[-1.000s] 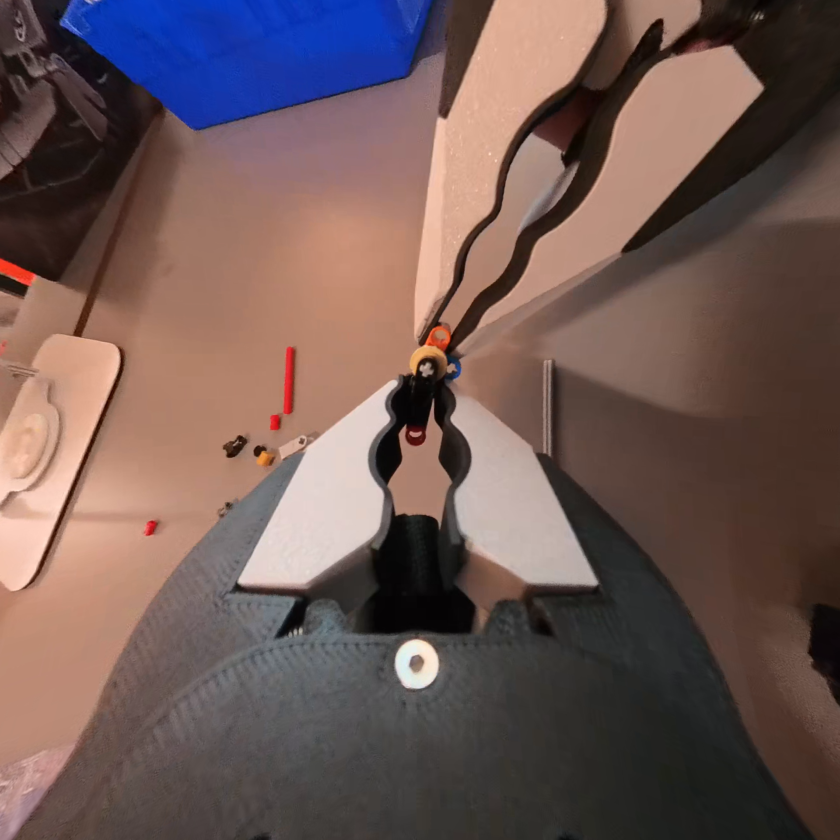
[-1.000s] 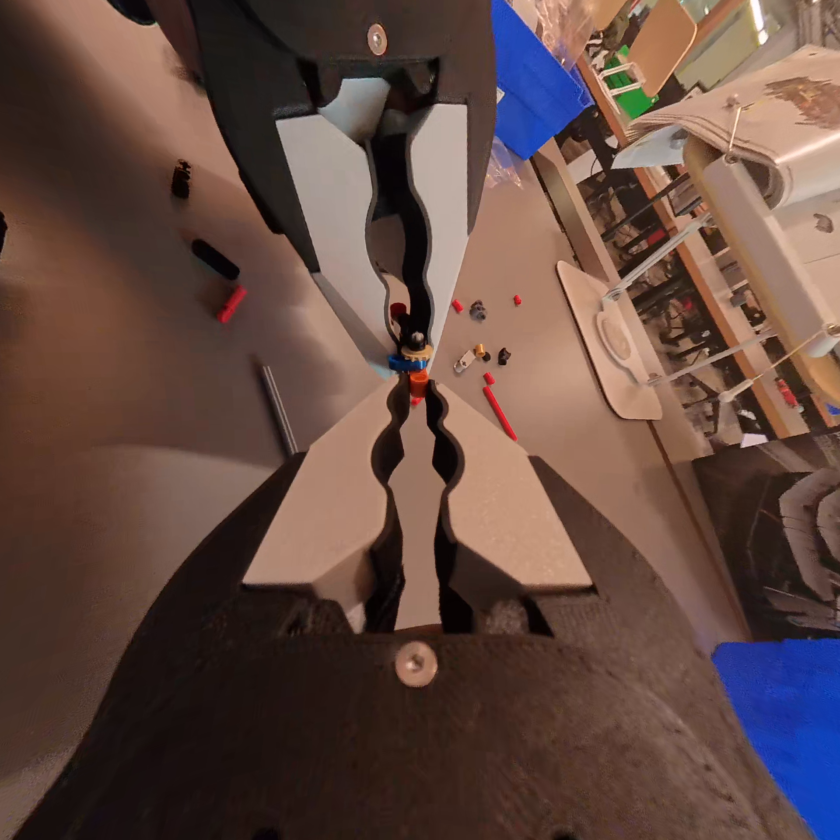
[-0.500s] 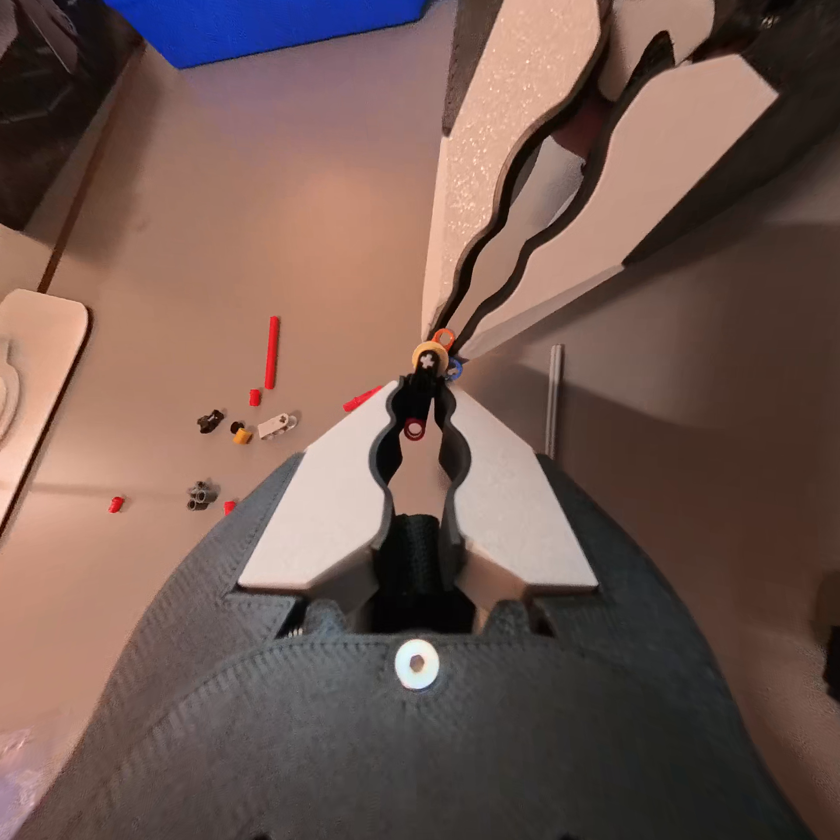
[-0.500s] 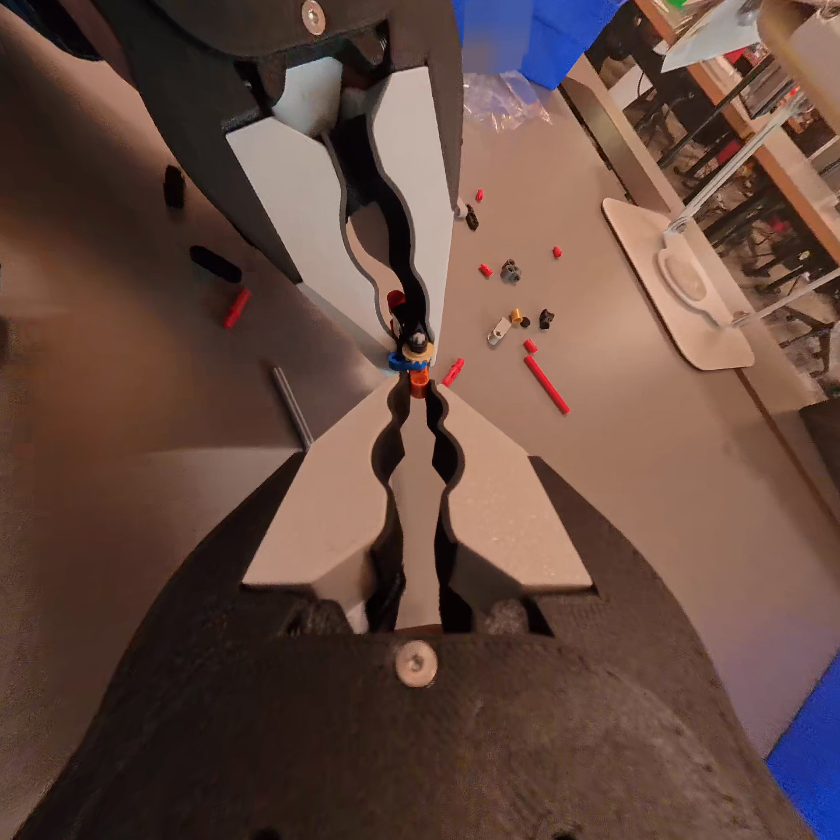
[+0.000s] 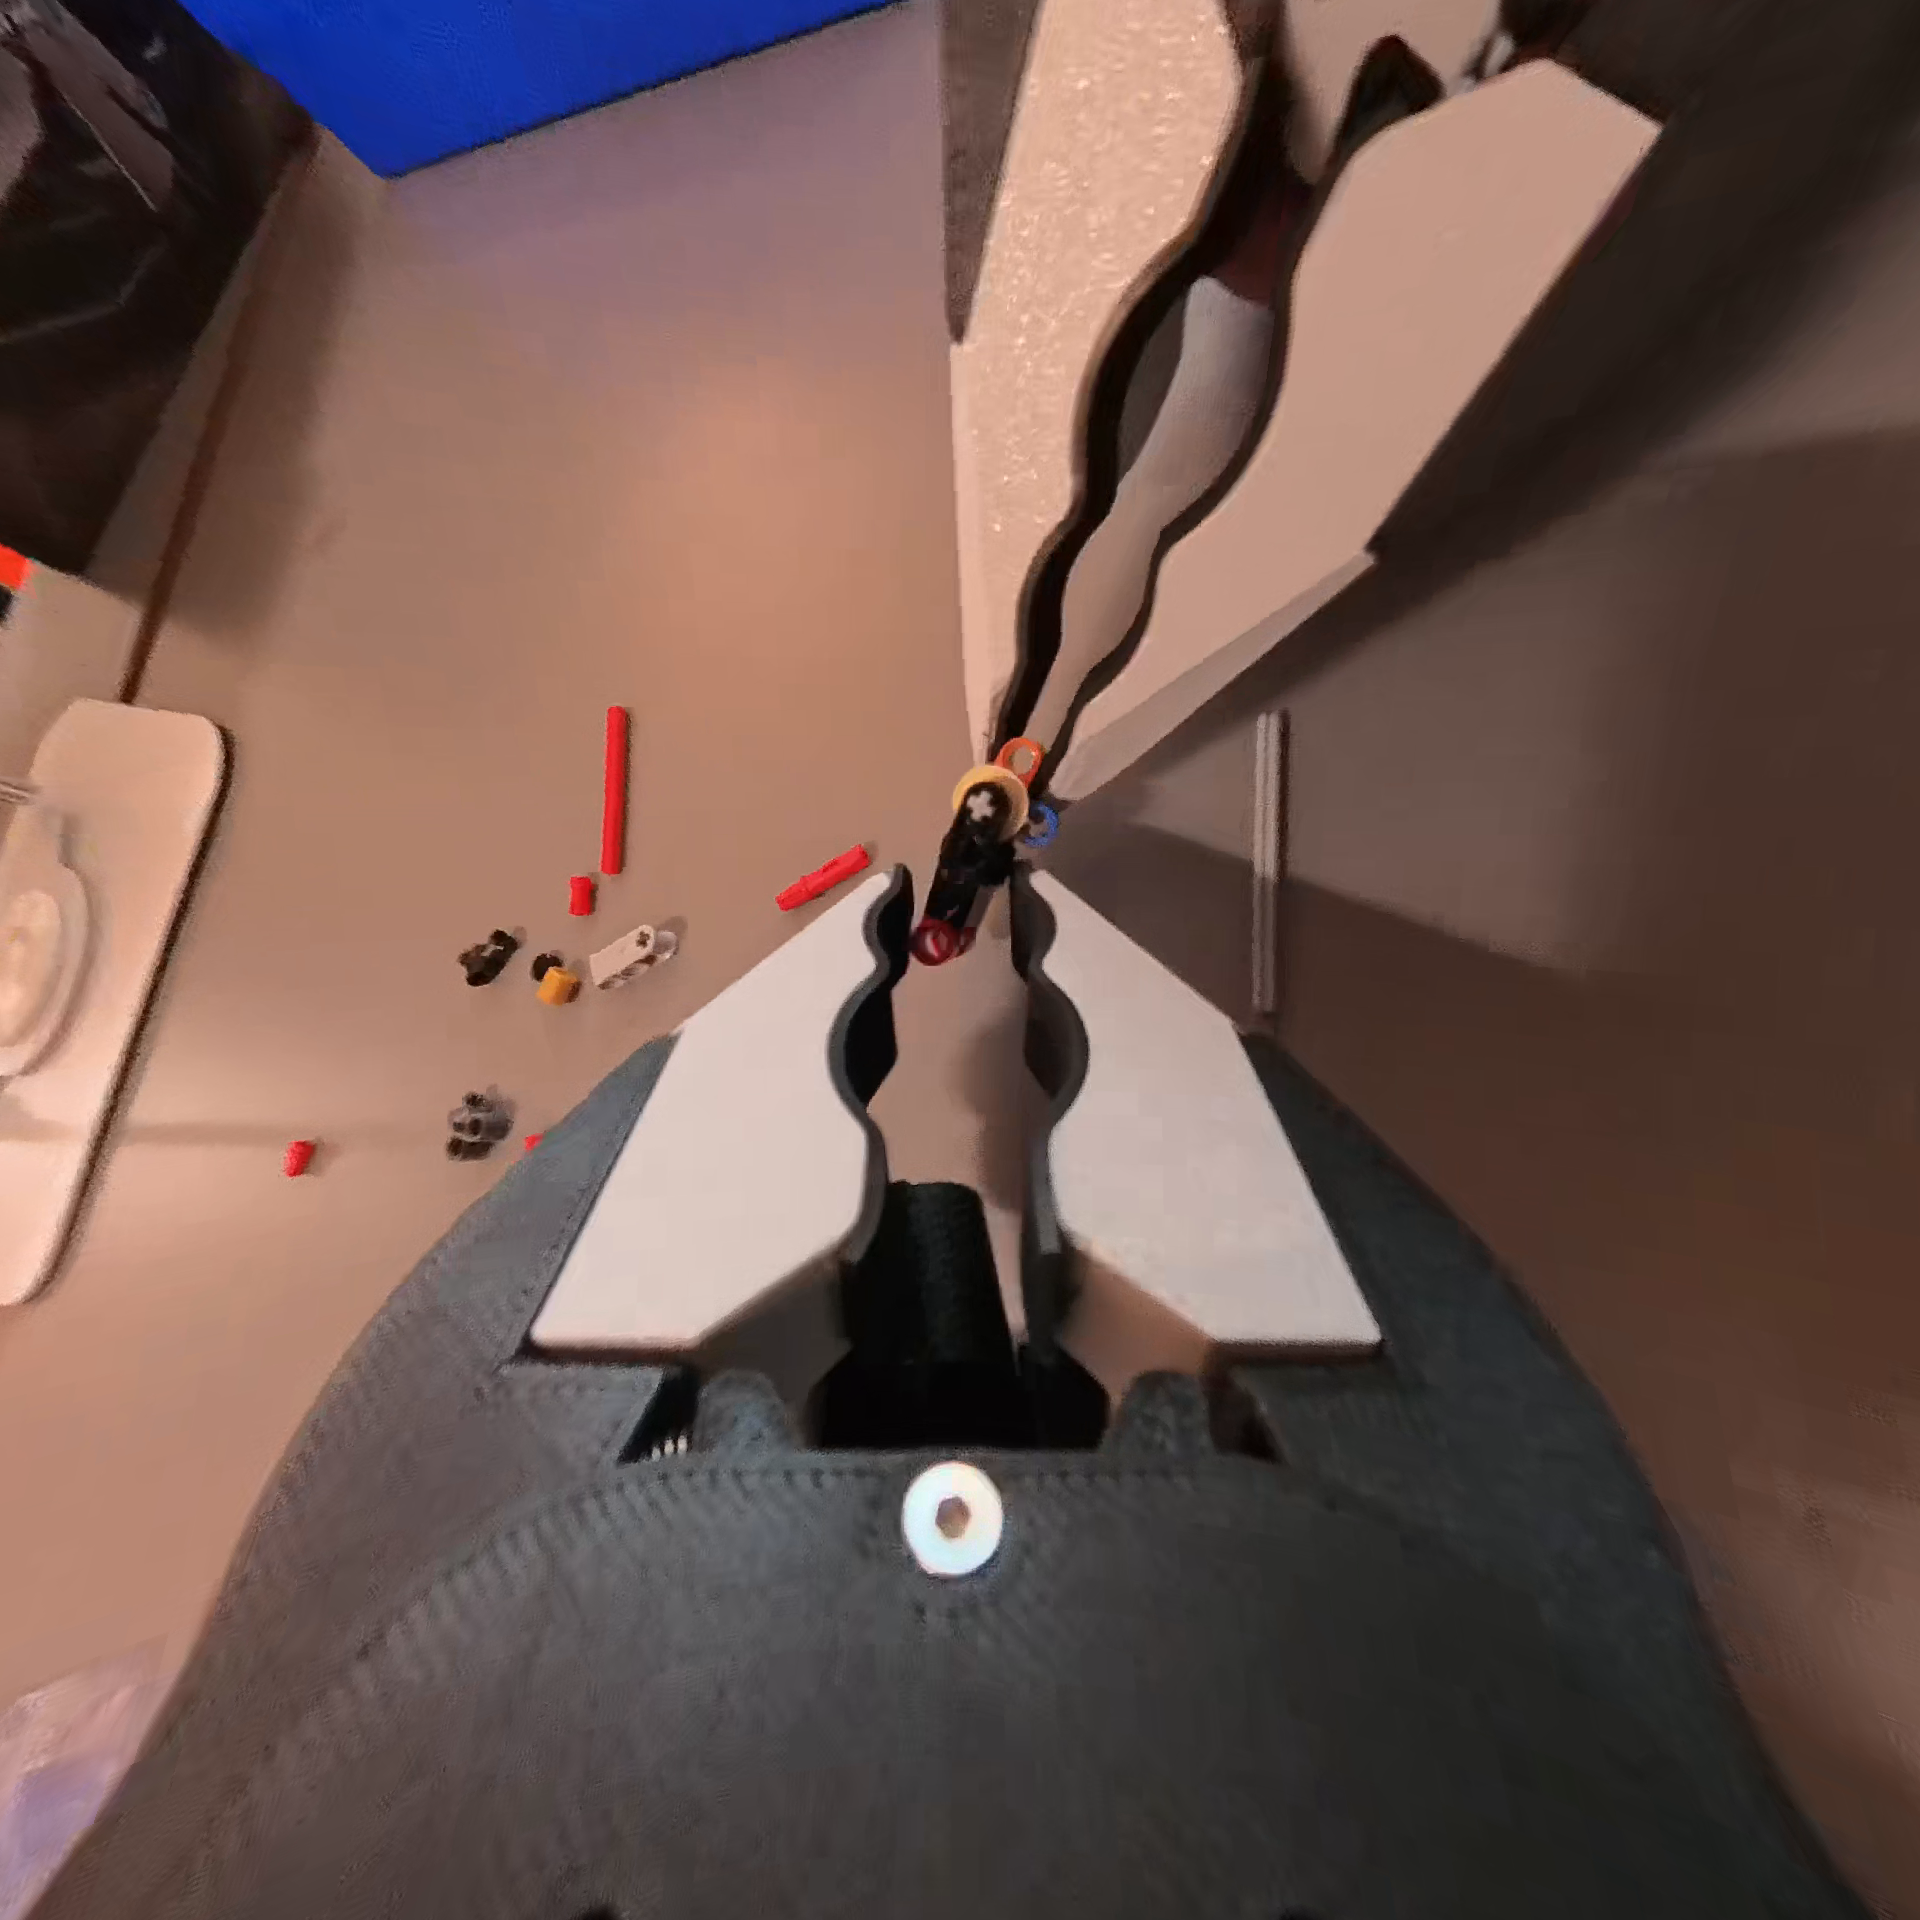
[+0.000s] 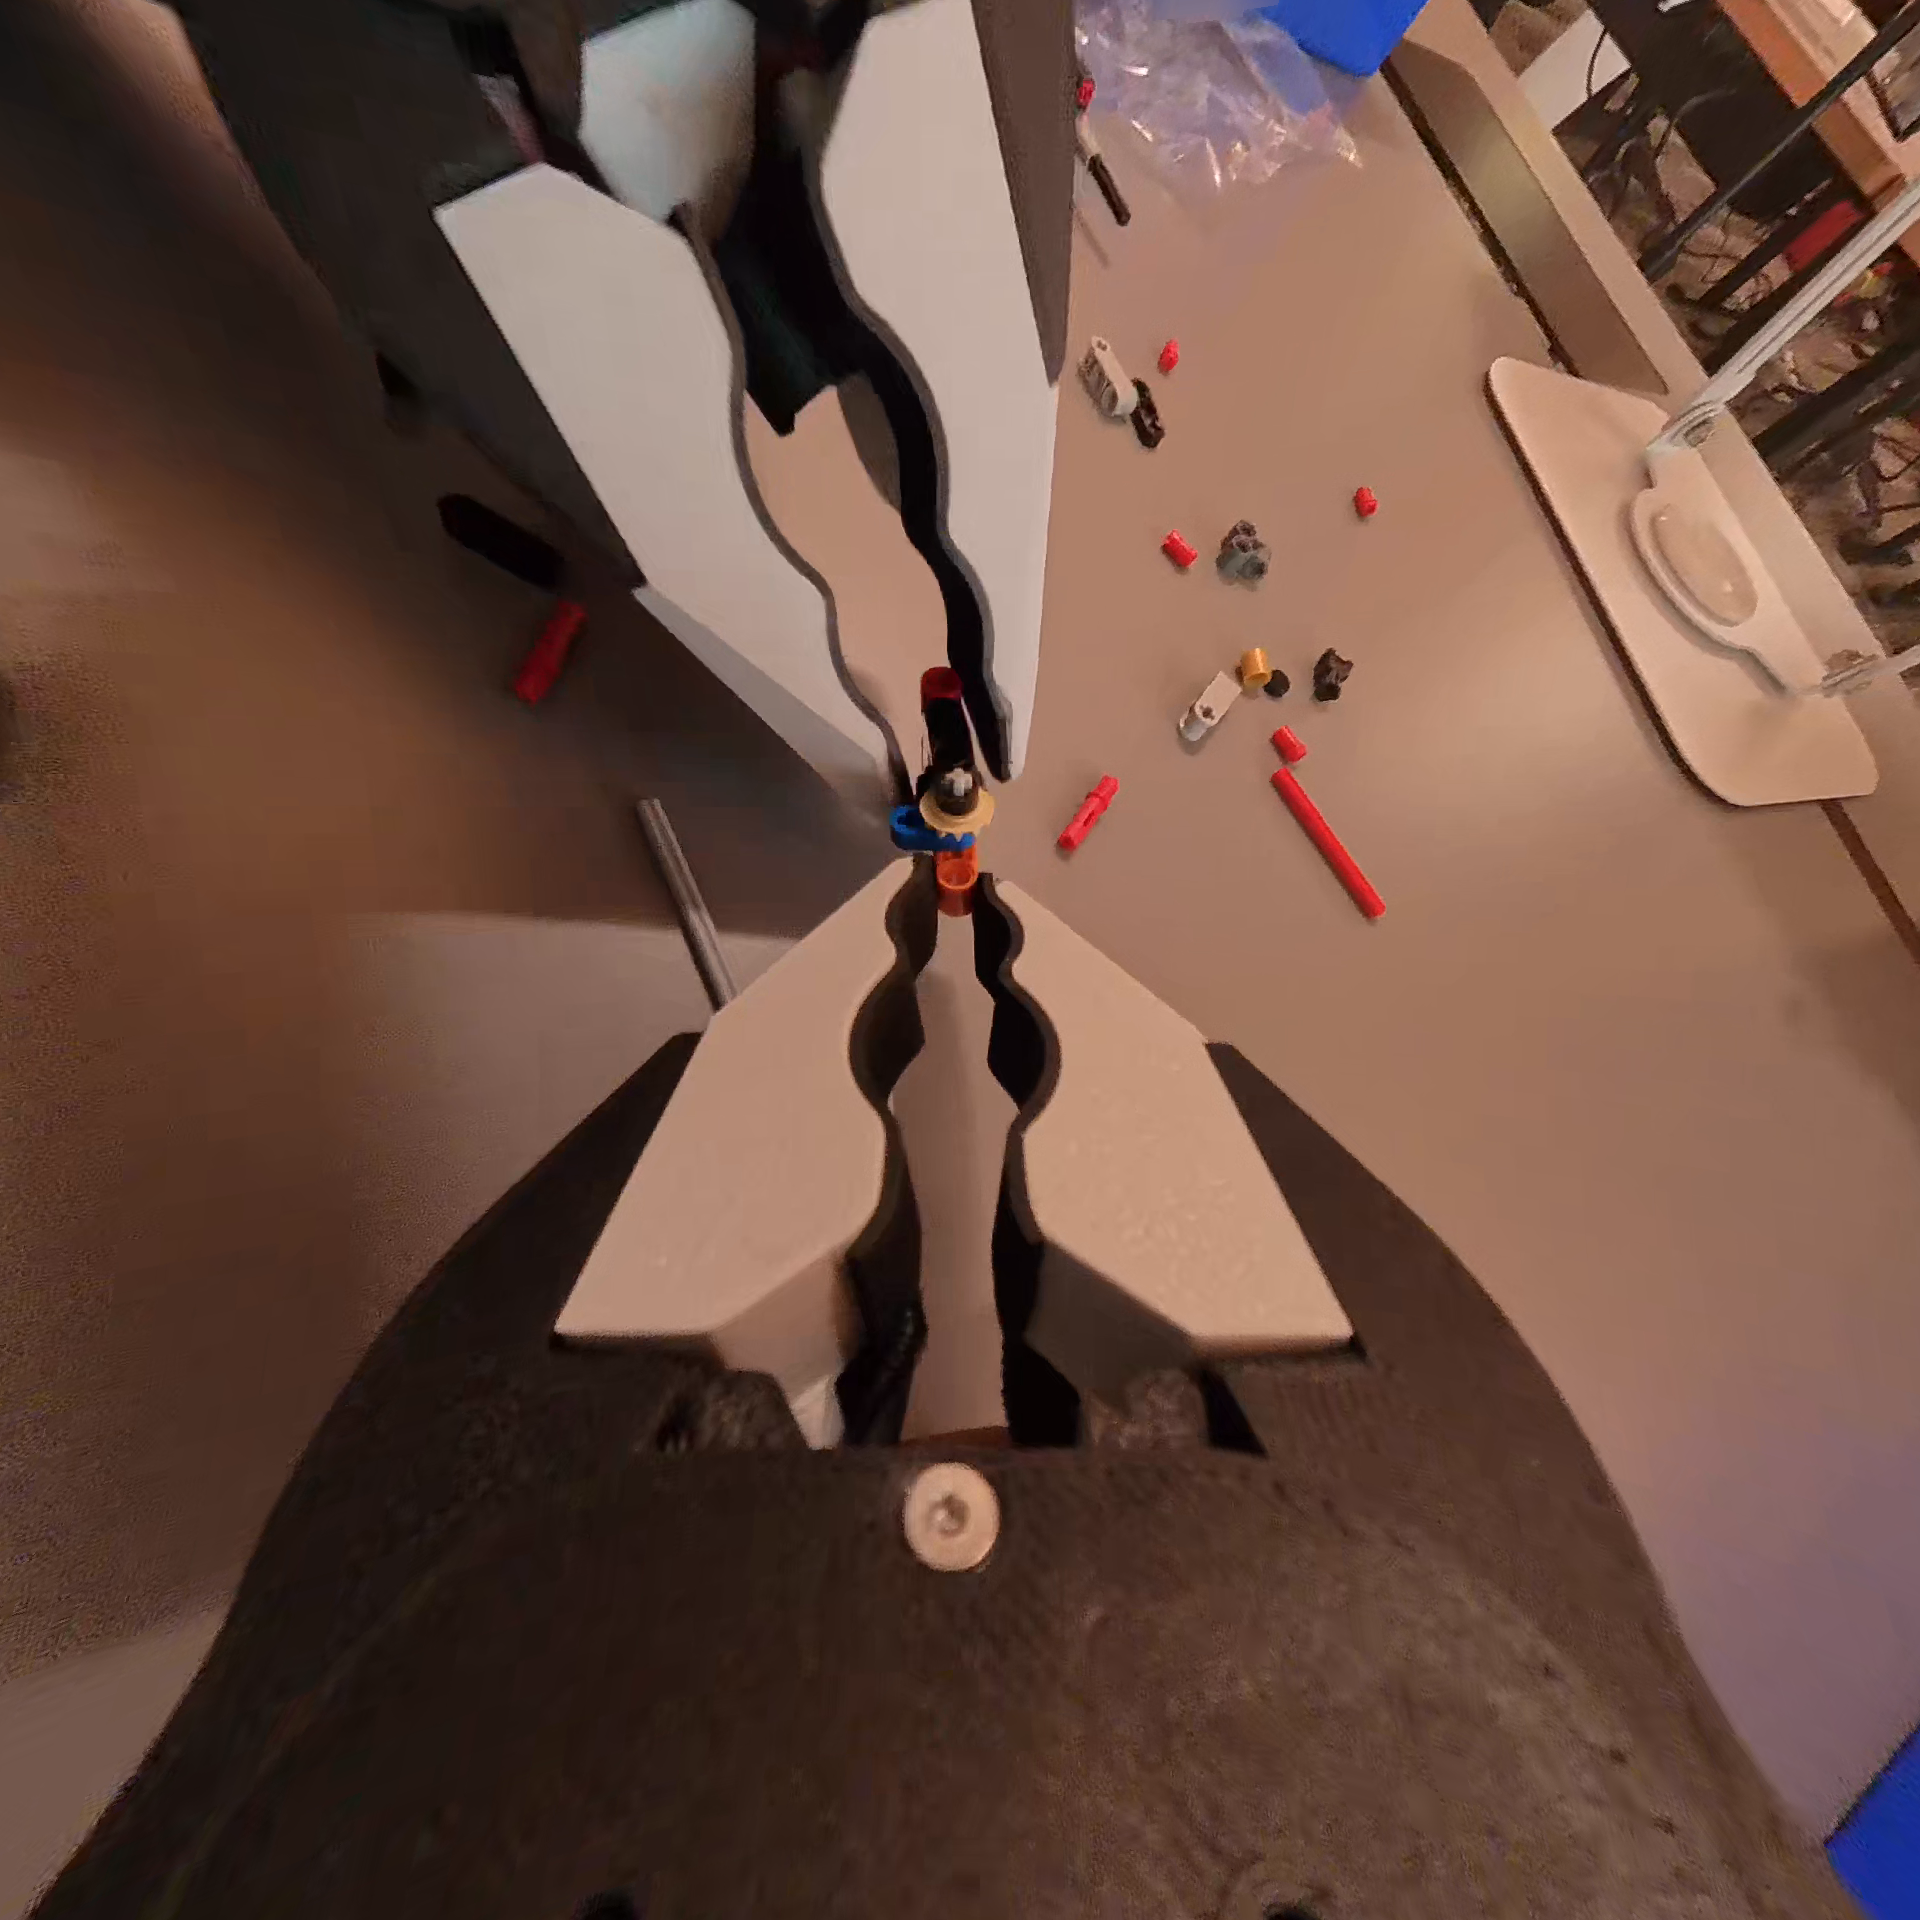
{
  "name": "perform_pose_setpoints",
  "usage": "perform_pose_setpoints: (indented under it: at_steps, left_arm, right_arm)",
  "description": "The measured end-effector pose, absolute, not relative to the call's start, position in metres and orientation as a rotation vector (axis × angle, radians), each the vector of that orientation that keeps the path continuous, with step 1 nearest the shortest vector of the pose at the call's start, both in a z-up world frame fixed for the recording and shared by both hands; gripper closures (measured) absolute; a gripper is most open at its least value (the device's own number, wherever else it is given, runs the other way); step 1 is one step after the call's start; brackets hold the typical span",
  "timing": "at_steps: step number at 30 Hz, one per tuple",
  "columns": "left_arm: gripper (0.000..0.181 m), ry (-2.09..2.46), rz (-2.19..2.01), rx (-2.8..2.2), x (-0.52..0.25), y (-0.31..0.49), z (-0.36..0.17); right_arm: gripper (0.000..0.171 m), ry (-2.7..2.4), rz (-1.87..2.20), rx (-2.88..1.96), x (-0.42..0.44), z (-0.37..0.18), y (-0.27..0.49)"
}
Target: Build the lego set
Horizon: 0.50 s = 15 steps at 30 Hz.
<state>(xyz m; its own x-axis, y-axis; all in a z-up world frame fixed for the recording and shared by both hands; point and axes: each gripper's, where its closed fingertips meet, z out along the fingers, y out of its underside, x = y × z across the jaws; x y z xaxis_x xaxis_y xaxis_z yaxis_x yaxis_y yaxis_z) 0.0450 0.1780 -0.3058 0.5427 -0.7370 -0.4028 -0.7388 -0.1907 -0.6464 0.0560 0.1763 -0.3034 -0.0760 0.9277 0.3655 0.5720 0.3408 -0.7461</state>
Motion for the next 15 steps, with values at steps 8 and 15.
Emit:
perform_pose_setpoints:
  at_steps: [8,15]
  left_arm:
    - [0.169,1.430,0.216,-1.793,0.047,0.172,-0.308]
    - [0.171,1.330,0.085,-1.828,0.052,0.169,-0.308]
  right_arm:
    - [0.167,-1.818,0.473,-1.308,0.056,-0.310,0.173]
    - [0.166,-1.849,0.439,-1.325,0.058,-0.317,0.175]
